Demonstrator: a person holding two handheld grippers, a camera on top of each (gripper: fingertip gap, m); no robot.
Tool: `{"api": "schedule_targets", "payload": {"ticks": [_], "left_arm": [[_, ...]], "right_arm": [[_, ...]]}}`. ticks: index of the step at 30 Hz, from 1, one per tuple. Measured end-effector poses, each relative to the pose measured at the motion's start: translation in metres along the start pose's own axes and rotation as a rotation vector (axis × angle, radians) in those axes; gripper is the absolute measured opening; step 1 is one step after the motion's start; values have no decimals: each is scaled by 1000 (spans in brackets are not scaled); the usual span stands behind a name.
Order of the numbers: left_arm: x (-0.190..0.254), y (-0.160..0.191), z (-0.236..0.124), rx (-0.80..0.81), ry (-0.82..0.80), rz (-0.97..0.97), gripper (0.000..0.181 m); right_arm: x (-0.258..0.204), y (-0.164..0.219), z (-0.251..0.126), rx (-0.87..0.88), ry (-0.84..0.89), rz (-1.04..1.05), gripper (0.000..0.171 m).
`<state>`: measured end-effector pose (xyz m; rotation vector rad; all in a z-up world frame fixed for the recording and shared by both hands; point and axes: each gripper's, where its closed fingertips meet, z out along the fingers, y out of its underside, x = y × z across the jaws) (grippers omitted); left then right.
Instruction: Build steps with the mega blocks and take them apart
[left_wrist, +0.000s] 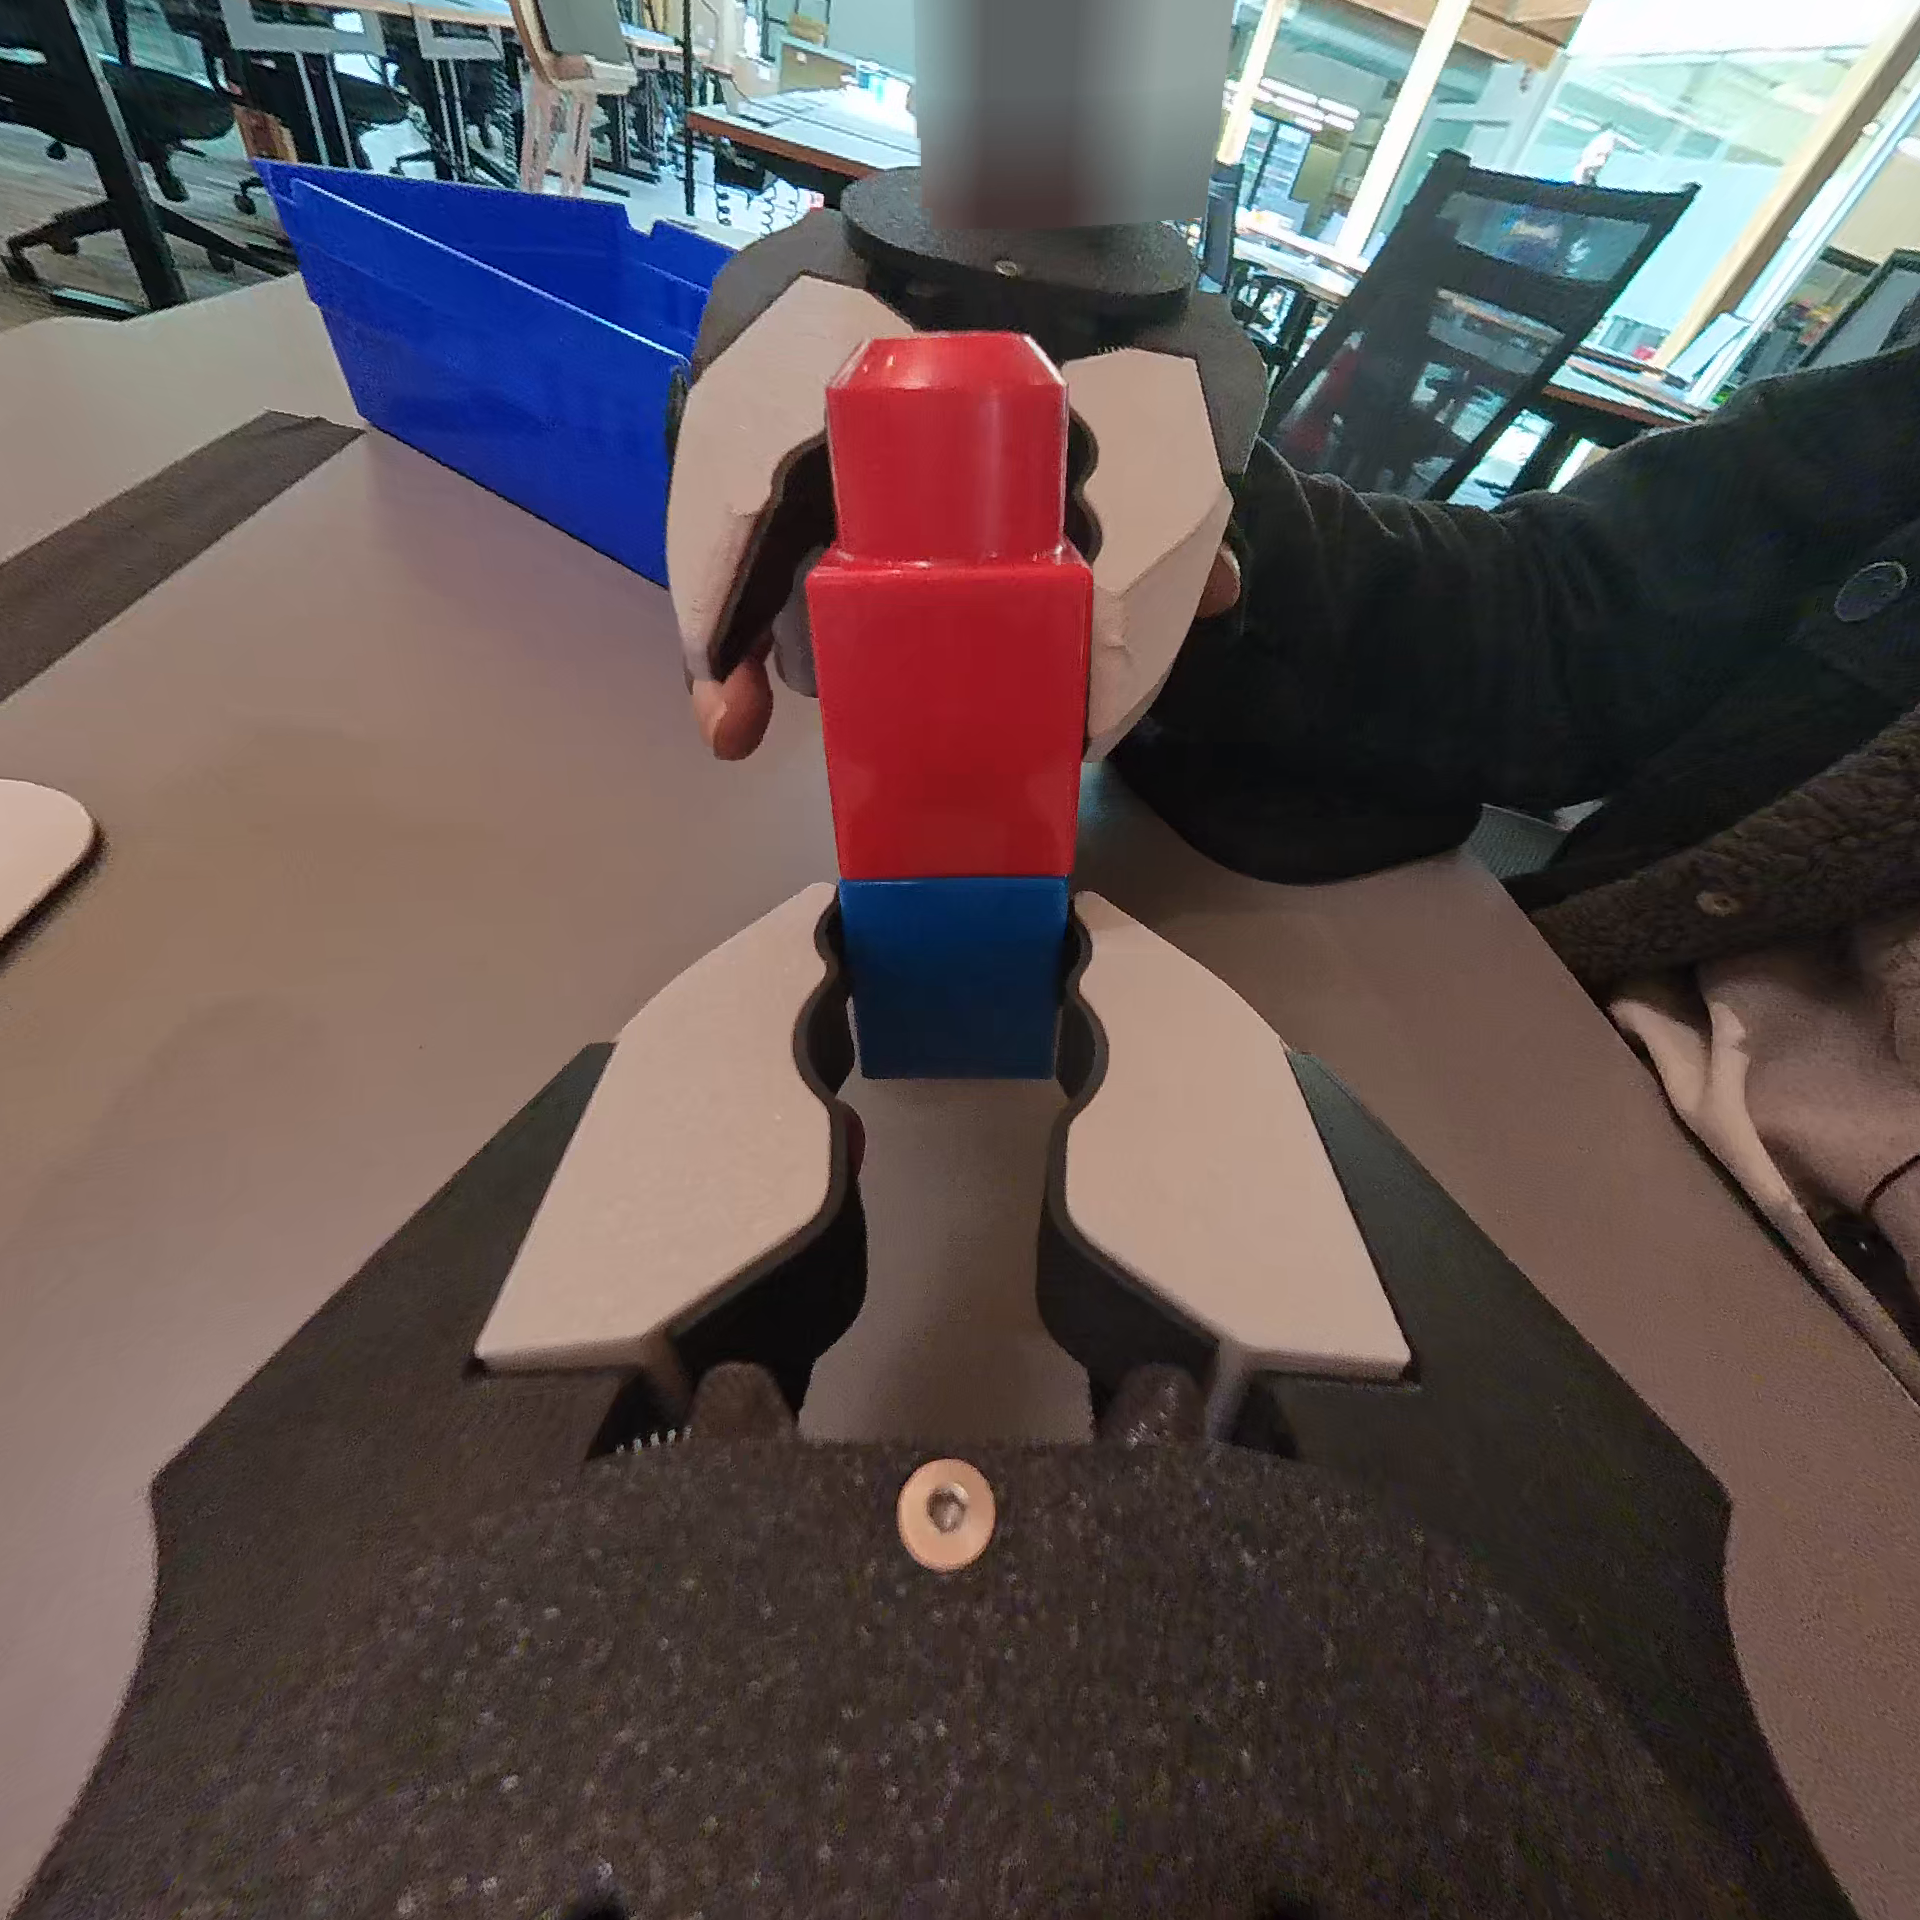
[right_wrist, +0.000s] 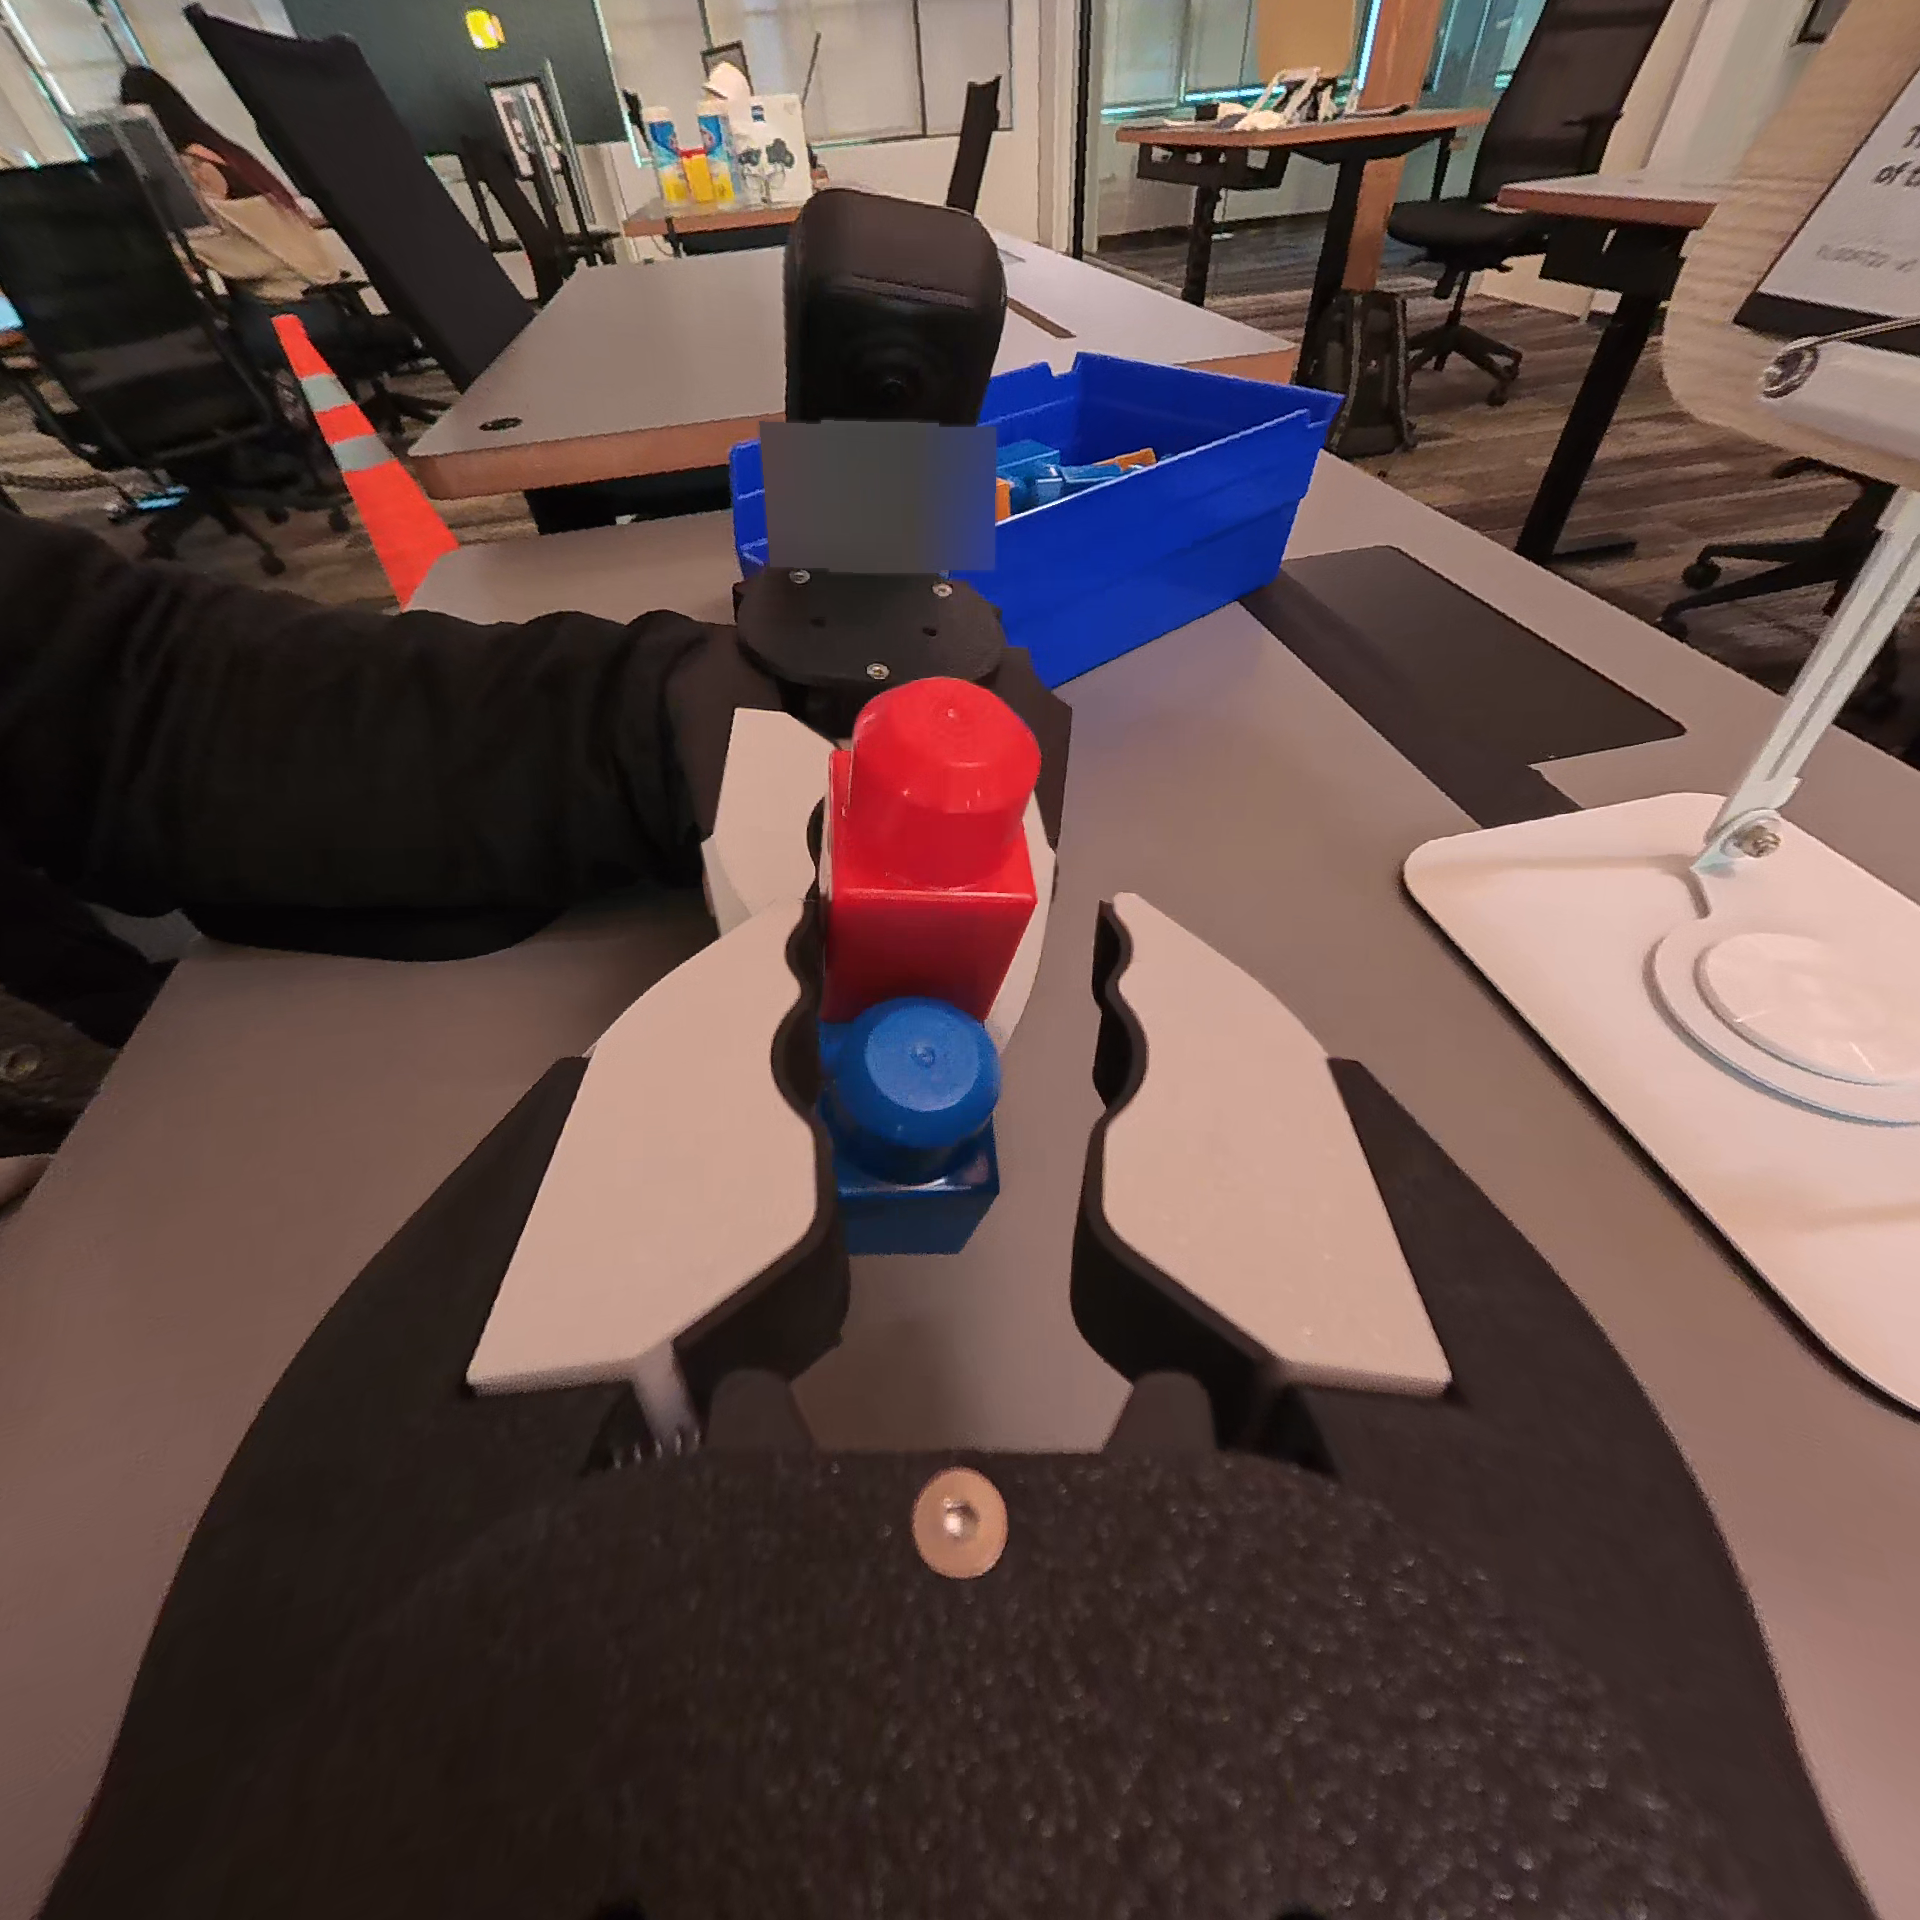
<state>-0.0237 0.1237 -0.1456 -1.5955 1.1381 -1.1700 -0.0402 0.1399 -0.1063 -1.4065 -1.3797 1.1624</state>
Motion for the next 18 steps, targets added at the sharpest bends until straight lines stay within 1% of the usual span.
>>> {"api": "schedule_targets", "payload": {"ticks": [4, 9, 12, 18], "left_arm": [[-1, 2, 1, -9, 0, -8, 37], [-7, -2, 1, 11, -49, 9, 37], [-11, -7, -3, 33, -76, 12, 42], [-13, -13, -6, 62, -94, 14, 41]], "right_arm": [[-4, 1, 0, -13, -24, -14, 39], [0, 1, -2, -30, -3, -10, 37], [-1, -2, -7, -65, 6, -23, 36], [13, -26, -33, -40, 80, -38, 35]]}}
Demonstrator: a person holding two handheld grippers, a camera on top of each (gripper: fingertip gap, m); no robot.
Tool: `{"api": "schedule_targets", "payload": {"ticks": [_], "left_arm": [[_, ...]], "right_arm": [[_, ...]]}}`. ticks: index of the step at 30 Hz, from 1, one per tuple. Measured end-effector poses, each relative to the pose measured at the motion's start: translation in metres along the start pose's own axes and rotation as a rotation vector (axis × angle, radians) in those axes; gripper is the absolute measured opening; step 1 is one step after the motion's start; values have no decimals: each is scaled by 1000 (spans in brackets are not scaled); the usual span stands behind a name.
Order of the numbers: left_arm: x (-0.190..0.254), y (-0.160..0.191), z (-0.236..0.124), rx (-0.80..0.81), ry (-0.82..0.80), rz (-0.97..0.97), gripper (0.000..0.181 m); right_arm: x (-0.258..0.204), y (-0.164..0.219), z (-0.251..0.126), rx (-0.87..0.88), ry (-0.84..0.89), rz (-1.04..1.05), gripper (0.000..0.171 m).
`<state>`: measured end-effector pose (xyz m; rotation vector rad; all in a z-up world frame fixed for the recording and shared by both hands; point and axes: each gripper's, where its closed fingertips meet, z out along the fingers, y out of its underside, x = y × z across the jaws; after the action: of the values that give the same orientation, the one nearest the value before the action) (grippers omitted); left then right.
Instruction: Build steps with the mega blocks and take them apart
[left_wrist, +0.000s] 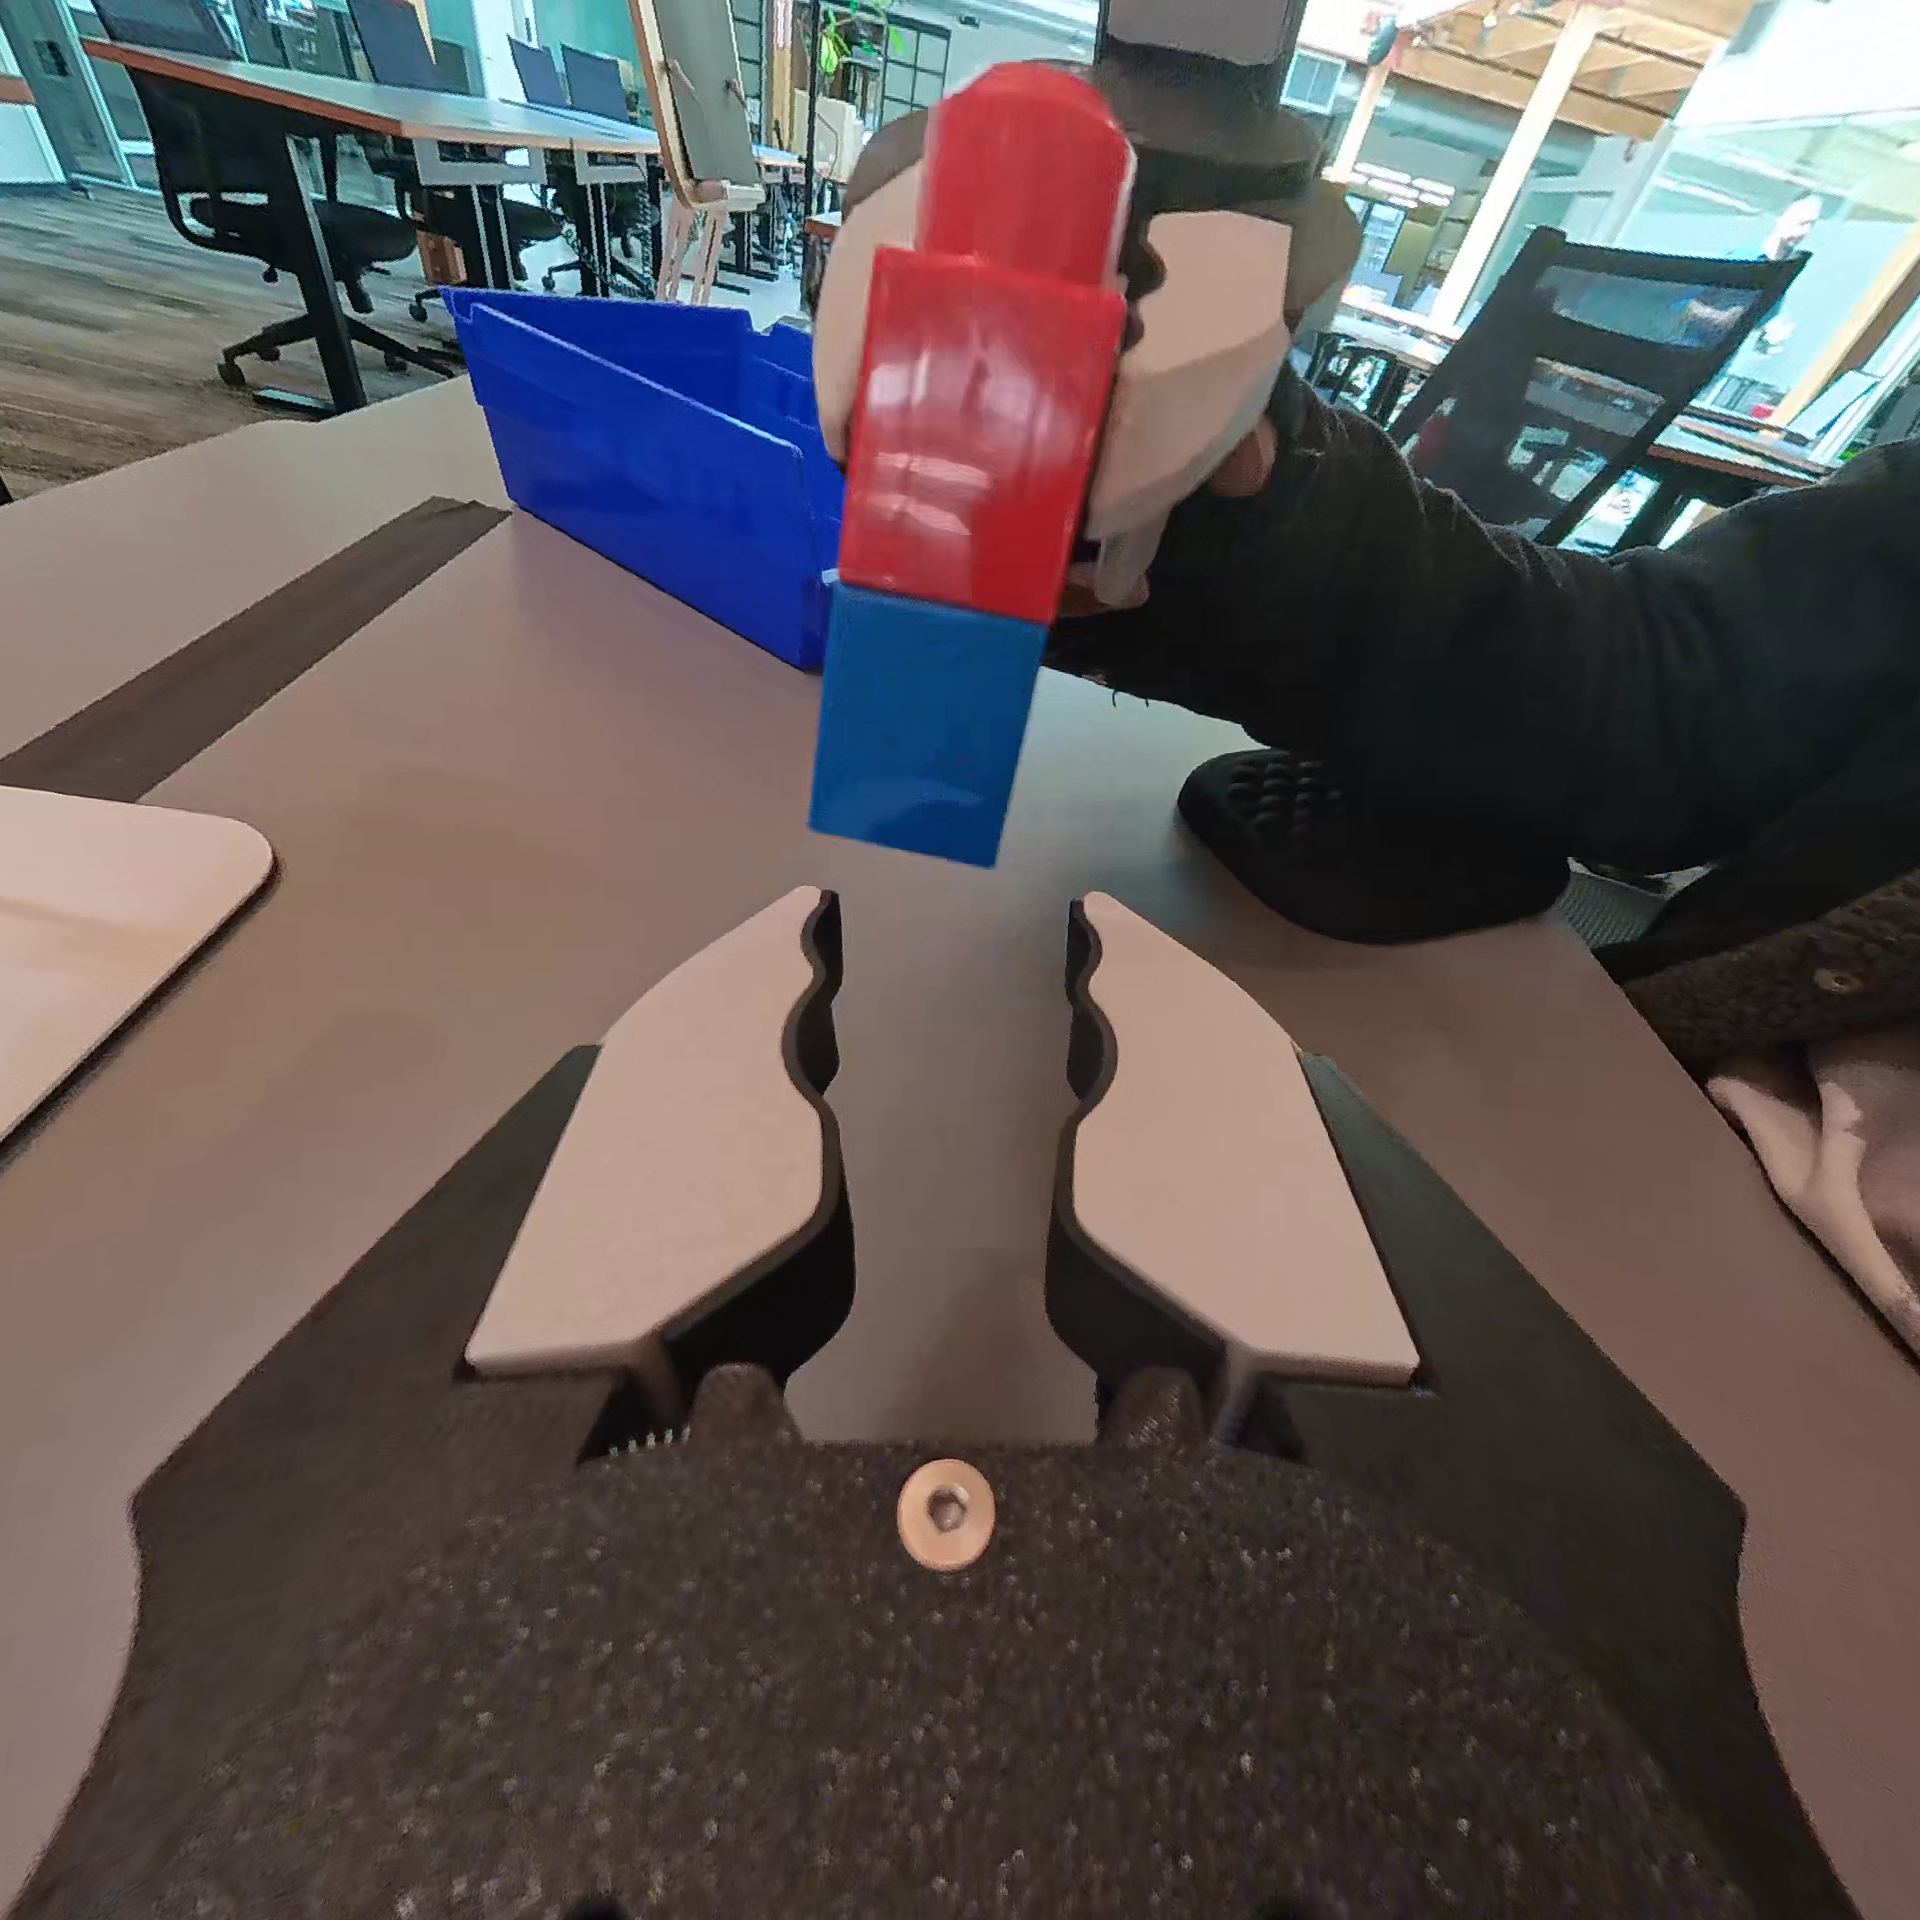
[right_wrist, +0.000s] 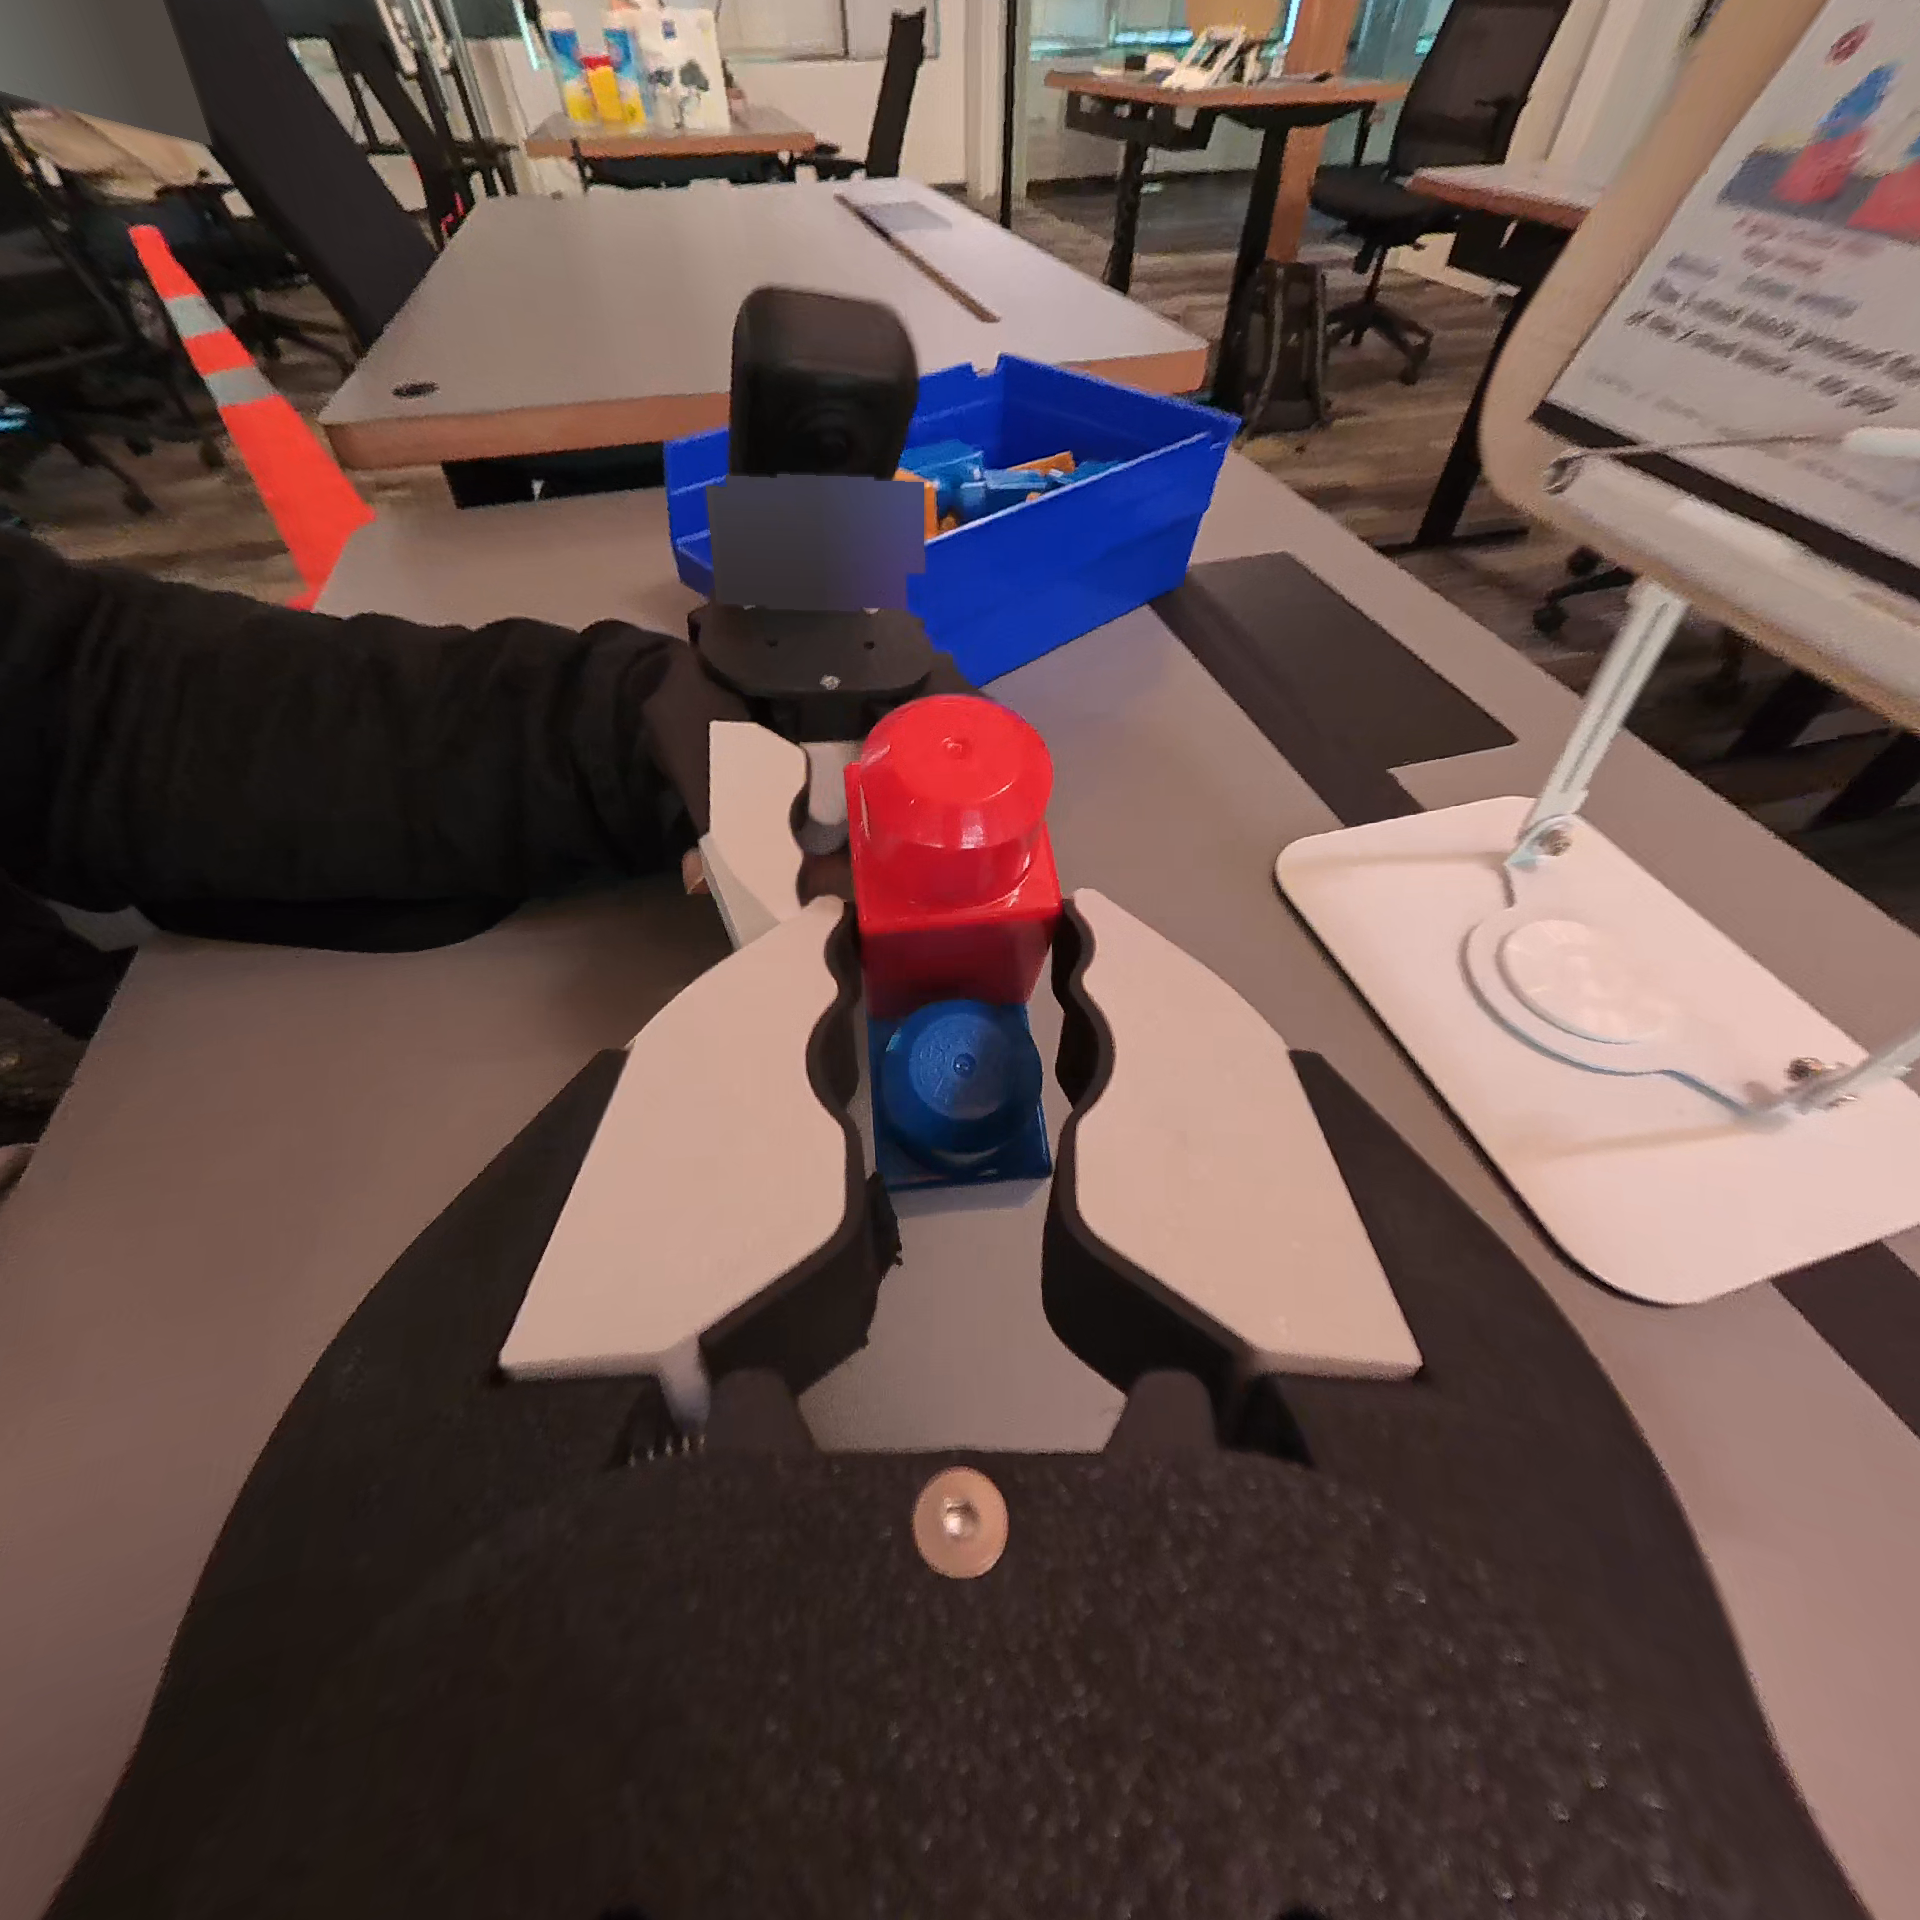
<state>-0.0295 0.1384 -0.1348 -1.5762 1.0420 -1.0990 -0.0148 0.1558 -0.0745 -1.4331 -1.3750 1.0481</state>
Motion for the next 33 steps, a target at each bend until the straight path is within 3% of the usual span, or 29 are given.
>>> {"api": "schedule_targets", "payload": {"ticks": [8, 12, 18, 20, 28, 33], "left_arm": [[12, -19, 14, 65, -13, 51, 59], [15, -34, 8, 141, -7, 46, 39], [14, -18, 2, 6, 1, 101, 39], [13, -15, 2, -18, -7, 118, 39], [11, -14, 7, -31, -48, 144, 39], [-1, -19, -2, 3, -112, 121, 42]], "right_arm": [[-11, -13, 2, 163, -76, 26, 35], [-19, -20, 2, 219, -118, 25, 35], [-19, -11, -4, 16, -31, -164, 41], [-22, -9, -6, -41, -29, -203, 35], [-20, -2, -14, -184, -48, -207, 33], [16, -18, -56, -314, 60, -239, 33]]}}
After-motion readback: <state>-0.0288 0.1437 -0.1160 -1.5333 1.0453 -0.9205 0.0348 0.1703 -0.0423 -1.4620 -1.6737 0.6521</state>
